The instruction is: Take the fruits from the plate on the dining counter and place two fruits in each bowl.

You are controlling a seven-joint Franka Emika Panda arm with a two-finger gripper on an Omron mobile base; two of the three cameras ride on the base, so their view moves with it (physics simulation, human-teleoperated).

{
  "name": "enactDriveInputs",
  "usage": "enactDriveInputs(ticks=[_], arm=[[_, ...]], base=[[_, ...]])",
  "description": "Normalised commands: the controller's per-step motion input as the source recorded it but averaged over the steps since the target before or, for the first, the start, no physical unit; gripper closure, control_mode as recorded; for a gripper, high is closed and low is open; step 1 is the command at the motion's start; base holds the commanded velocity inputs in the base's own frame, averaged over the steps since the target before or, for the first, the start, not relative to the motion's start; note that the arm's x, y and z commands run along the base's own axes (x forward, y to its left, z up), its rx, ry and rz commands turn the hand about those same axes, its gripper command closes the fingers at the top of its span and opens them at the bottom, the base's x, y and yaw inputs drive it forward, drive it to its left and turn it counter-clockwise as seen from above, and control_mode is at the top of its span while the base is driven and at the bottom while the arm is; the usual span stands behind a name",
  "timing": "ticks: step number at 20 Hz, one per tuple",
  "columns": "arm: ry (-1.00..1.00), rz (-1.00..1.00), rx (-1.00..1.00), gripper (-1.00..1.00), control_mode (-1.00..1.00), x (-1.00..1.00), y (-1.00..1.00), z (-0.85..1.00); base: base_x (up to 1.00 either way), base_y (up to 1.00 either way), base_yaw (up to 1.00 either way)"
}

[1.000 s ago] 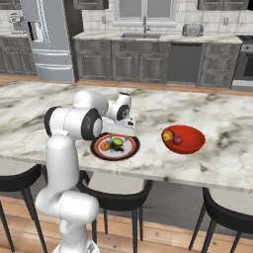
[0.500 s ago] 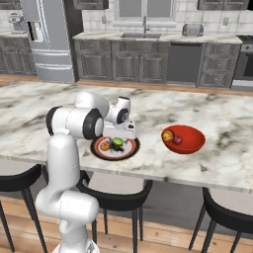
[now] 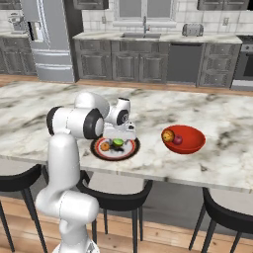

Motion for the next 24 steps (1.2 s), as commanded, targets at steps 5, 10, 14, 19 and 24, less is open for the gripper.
enactDriveInputs(ticks=[5, 10, 14, 19, 24], arm=[[0.0, 0.0, 0.0, 1.0, -1.0, 0.0, 0.0, 0.0], [-0.01, -0.01, 0.0, 1.0, -1.0, 0.0, 0.01, 0.21], [-0.12, -0.11, 0.0, 1.0, -1.0, -0.21, 0.17, 0.94], [-0.16, -0.1, 0.0, 1.0, -1.0, -0.86, 0.15, 1.0], [-0.07, -0.02, 0.0, 1.0, -1.0, -1.0, 0.0, 0.9]], base=[[0.0, 0.0, 0.0], [0.0, 0.0, 0.0], [0.0, 0.0, 0.0], [0.0, 0.0, 0.0], [0.0, 0.0, 0.0]])
